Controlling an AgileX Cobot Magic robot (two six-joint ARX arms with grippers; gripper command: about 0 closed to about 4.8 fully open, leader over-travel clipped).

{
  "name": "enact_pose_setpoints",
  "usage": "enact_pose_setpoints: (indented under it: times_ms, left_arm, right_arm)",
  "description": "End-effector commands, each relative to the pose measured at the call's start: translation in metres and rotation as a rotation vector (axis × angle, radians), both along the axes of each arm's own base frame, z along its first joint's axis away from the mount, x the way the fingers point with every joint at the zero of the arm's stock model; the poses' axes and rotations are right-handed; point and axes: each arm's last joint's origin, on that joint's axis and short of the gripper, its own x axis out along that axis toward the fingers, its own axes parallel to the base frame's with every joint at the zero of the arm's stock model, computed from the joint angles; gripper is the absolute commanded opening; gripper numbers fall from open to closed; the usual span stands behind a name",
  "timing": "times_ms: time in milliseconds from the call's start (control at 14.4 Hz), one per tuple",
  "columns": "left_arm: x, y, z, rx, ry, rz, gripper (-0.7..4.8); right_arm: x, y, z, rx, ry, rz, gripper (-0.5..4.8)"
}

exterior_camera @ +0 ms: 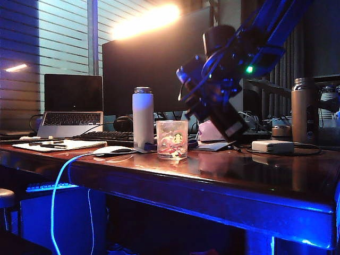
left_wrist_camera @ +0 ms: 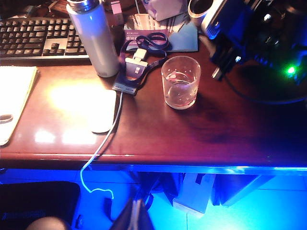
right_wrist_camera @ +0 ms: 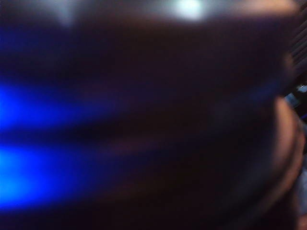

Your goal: Pick up the black thermos, pour a little water from inside into the glass cup, then place the black thermos back on the table.

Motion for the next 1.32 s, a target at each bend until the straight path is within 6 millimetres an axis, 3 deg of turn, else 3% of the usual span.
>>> enact_pose_setpoints:
  times_ms: [70,348,695,904,1112,1321]
  left_arm:
    - [-0.001,0.000,0.003,-0.006,-0.016,-0.003,0.22]
    - [-0.001,0.000,0.003,-0.006,-0.016,-0.003,0.22]
    - [-0.001,0.000,0.003,-0.006,-0.015,-0.003,0.22]
    - [-0.001,0.000,0.003,-0.006,-0.016,-0.003,0.22]
    - [-0.001,0.000,0.003,-0.006,-0.014,-0.003,0.22]
    - [-0.001,0.000,0.003,-0.006,-0.015,-0.003,0.22]
  right_arm:
    - [-0.003,-0.002,0.036,0.066,-0.143,-0.005,0.25]
    - [-0.012,-0.006,0.061,0.123,-0.173,-0.005,0.25]
    - [-0.009,-0.018,0.061,0.213,-0.119,0.004,0.25]
    - [-0.004,-0.045,0.064,0.357,-0.108,0.056,0.25]
    - [-0.020,-0.068,0.047,0.393,-0.155,0.089,0.25]
    - [-0.044,-0.074,0.030,0.426,-0.143,0.158,0.25]
